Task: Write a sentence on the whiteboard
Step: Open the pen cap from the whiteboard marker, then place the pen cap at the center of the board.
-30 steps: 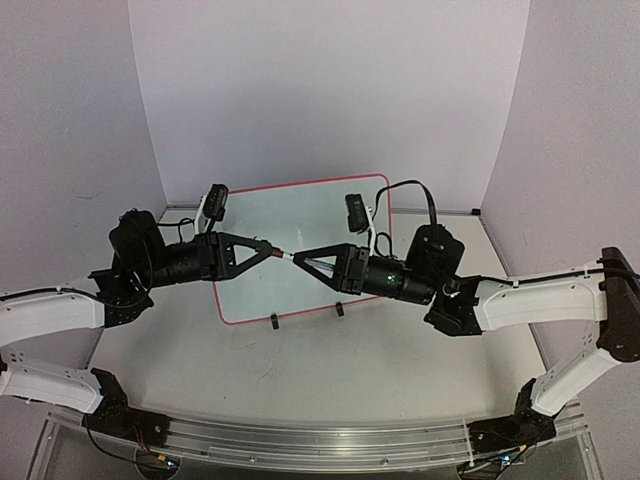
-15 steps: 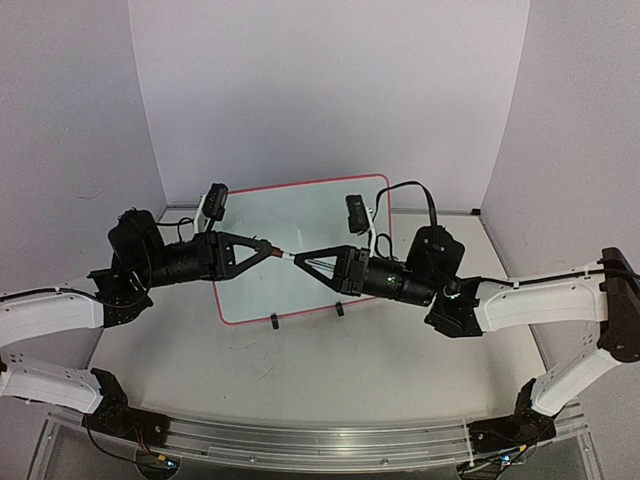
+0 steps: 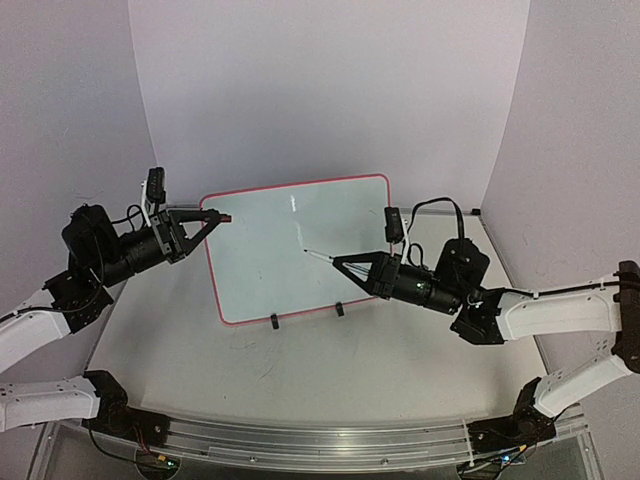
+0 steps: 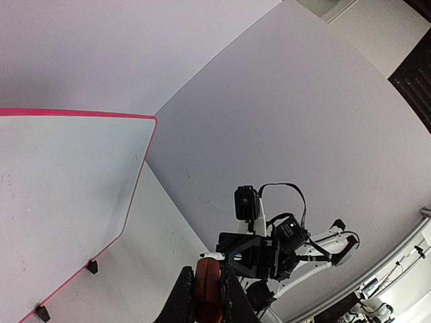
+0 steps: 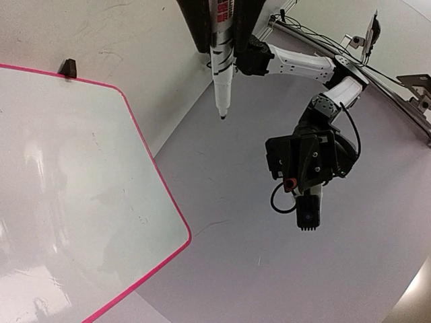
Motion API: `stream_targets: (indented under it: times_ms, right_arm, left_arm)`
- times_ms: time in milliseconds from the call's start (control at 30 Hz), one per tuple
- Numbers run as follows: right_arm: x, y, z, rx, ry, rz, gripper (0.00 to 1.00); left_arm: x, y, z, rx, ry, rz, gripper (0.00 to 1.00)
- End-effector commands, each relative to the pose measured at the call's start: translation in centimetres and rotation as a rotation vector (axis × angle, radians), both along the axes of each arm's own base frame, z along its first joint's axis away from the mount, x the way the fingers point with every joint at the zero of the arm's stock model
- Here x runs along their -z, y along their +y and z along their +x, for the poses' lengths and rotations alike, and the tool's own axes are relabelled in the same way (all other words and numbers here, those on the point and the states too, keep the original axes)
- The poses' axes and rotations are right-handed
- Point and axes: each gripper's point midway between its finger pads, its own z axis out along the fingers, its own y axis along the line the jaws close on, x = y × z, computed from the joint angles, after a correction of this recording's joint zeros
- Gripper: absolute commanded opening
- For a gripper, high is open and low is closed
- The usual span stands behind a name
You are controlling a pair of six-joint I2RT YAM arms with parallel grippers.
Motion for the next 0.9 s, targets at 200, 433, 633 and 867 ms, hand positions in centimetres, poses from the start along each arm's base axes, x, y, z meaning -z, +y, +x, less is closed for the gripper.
stream_targets:
  times_ms: [200,433,633,867]
  right_arm:
    - [-1.7,-1.9,-0.6,-0.002,-0.126,-0.188,0.0]
    - [-1.7,-3.1,-0.5,0.036,-0.165,-0.297,0.0]
    - [-0.2,-3.0,-0.1,0.045,-0.137,-0.327,0.0]
    - [1.0,-2.5,0.0,0.043,-0.115,-0.353,0.0]
  left_arm:
    - [12.8,-1.1,-2.7,0.149,0.286,0.393,0.0]
    - [20.8,0.4,-3.3,0.081,0.433,0.58,0.0]
    - [24.8,1.4,-2.8,0.015,0.493,0.681,0.02]
    - [27.0,2.1,-2.5,-0.032,0.54,0.721,0.16]
